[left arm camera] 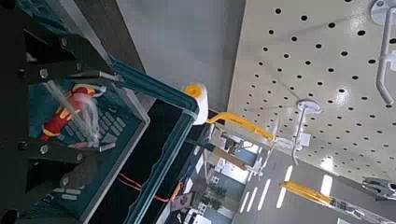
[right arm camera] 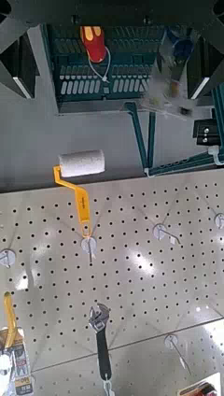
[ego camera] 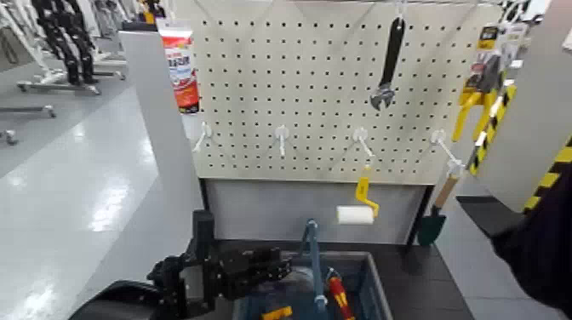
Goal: Put the blue scissors into the crate.
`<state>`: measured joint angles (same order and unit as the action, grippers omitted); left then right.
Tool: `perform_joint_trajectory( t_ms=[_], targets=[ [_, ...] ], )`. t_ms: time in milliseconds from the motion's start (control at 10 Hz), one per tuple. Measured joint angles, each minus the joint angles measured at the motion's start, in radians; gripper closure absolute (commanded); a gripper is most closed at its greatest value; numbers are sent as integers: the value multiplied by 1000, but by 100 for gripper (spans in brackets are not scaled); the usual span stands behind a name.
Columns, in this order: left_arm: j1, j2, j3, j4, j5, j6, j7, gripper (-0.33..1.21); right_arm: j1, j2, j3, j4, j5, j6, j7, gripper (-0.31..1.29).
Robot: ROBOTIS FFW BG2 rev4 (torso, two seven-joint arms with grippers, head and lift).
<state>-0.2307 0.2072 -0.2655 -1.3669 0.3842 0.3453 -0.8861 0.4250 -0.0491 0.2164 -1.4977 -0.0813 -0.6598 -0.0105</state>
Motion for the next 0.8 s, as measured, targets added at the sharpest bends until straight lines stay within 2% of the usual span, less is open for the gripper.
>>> perform_joint_trajectory(
  t_ms=[600, 800],
  targets=[
    [0, 0, 2, -6, -6, -18, 4, -3, 1, 2, -1, 2, -6, 0, 0, 9],
    [39, -1, 30, -77, -69, -50, 74, -2, 2, 2, -2, 2, -9, -1, 0, 9]
  ],
)
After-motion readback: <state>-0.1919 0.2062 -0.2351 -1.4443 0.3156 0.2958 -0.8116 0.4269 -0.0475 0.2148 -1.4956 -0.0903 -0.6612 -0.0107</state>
